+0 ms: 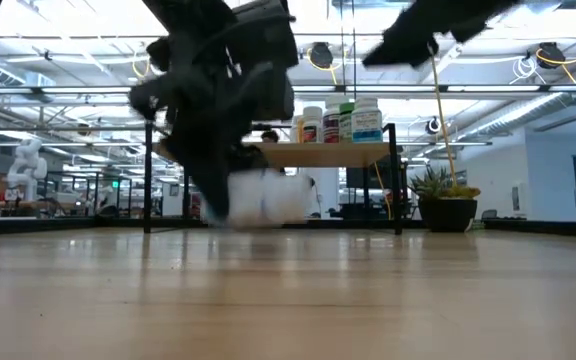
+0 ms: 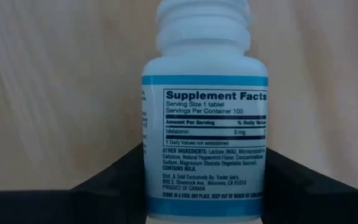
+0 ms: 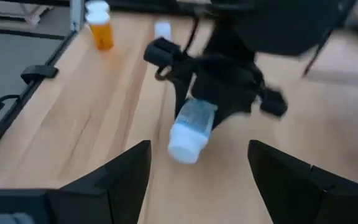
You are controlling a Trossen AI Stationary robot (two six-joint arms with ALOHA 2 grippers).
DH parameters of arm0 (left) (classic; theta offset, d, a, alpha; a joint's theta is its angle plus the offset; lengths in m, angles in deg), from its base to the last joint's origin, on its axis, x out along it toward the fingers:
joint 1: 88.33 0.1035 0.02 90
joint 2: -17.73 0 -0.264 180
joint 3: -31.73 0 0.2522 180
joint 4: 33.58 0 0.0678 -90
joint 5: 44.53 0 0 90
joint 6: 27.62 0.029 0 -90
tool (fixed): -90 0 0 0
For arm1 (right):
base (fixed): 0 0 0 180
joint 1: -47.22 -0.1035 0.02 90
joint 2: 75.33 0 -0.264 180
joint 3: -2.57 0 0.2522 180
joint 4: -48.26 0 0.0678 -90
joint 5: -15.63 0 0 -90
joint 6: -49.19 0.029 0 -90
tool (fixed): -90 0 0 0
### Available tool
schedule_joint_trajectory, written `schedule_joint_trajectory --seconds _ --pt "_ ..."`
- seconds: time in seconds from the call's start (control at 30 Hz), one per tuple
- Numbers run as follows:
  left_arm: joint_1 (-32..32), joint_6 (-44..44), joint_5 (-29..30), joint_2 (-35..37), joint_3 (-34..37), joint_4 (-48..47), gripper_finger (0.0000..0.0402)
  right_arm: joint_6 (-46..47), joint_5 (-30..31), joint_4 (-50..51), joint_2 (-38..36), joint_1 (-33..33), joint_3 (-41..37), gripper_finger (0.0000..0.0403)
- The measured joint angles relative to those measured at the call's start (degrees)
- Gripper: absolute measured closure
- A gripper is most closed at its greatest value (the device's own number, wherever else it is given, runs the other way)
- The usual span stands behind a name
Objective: Pick and place medicine bottles onto shelf by color
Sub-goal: Put the white medicine bottle on the shelf
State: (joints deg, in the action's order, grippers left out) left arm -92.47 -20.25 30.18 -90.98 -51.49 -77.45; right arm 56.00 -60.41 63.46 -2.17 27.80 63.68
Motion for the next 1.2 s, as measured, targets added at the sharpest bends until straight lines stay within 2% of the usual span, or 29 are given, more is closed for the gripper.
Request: schedule_joint_trajectory --seconds 0.2,0.3,0.43,0.53,0.63,0.77,1.0,1.1,1.2 --pt "1.8 -2.5 -11.1 6.7 0.0 1.3 0.0182 -16.7 2.9 -4.6 -2.5 -2.9 0.8 0.014" --pt "3.3 -4.6 -20.8 11.1 0.0 4.6 0.0176 -22.3 3.8 -4.7 -2.6 -3.9 3.1 0.014" --pt "4.8 -10.3 -36.0 14.7 -0.1 13.7 0.0177 -29.4 4.2 -4.7 -2.2 -4.3 7.6 0.014" --pt "5.3 -15.5 -41.6 15.9 -0.1 21.4 0.0177 -34.0 4.0 -4.9 -1.2 -3.4 11.4 0.014" --pt "5.2 -20.4 -44.6 15.9 -0.1 29.8 0.0173 -34.3 3.4 -7.2 0.1 -1.6 14.4 0.014" --pt "5.5 -24.0 -46.0 15.9 -0.1 37.5 0.0172 -31.0 -3.4 -6.8 1.7 0.8 17.3 0.0128" --pt "7.4 -28.3 -46.6 15.9 0.0 42.9 0.0171 -17.5 -11.9 -6.8 1.3 4.2 17.5 0.0097" --pt "8.2 -28.7 -45.3 15.8 0.0 43.7 0.017 -11.7 -18.0 -7.7 1.2 5.8 17.5 0.0093" --pt "8.8 -28.8 -45.5 15.8 0.0 44.0 0.017 -8.6 -19.1 -7.7 1.2 6.0 17.5 0.0092"
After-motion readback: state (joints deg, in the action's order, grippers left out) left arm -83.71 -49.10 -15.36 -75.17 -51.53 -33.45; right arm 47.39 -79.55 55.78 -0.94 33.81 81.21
